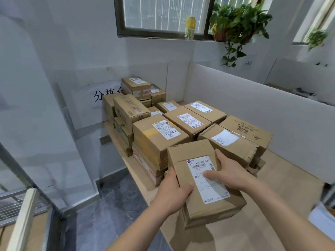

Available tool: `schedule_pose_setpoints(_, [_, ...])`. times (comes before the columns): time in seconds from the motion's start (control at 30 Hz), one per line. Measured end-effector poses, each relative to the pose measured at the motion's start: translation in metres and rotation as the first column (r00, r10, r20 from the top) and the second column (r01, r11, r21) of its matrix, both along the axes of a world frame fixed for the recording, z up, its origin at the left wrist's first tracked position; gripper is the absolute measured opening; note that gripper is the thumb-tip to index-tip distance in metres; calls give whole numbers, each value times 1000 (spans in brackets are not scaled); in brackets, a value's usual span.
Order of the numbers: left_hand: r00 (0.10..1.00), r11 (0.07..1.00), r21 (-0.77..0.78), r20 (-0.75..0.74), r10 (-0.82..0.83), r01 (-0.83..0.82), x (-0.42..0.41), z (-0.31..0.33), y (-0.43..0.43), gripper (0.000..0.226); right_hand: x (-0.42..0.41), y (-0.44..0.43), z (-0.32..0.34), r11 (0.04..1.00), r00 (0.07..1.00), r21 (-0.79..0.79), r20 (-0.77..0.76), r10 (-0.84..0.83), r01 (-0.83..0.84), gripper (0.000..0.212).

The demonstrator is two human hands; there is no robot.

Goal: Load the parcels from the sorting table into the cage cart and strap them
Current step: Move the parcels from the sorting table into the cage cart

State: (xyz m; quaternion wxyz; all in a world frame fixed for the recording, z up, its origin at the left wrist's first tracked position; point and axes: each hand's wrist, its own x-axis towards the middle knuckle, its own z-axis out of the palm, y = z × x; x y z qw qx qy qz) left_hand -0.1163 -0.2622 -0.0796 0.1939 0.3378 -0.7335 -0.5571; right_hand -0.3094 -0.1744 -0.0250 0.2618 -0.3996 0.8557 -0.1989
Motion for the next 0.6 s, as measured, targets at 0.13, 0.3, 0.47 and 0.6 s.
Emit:
schedule_pose_setpoints(0.13, [991, 995, -81, -129, 42, -53, 54, 28, 0, 51, 53, -2, 33, 995, 997, -85, -60, 42, -47, 114])
schedule_pose_setpoints(0.3, [962, 958, -184, -207, 181, -220, 148, 64, -14, 50, 149, -26, 73, 965, 983, -206, -121, 139, -162, 110])
schedule_pose_setpoints(0.47, [888, 857, -253, -238, 395, -449, 253, 87, -35, 42, 254, -64, 91, 870, 947, -375, -154, 282, -320, 103])
schedule_pose_setpoints(0.6, [789, 738, -281, -275, 550, -613, 335, 95, -48, 39, 330, -100, 91, 776, 906, -471, -160, 392, -419, 108])
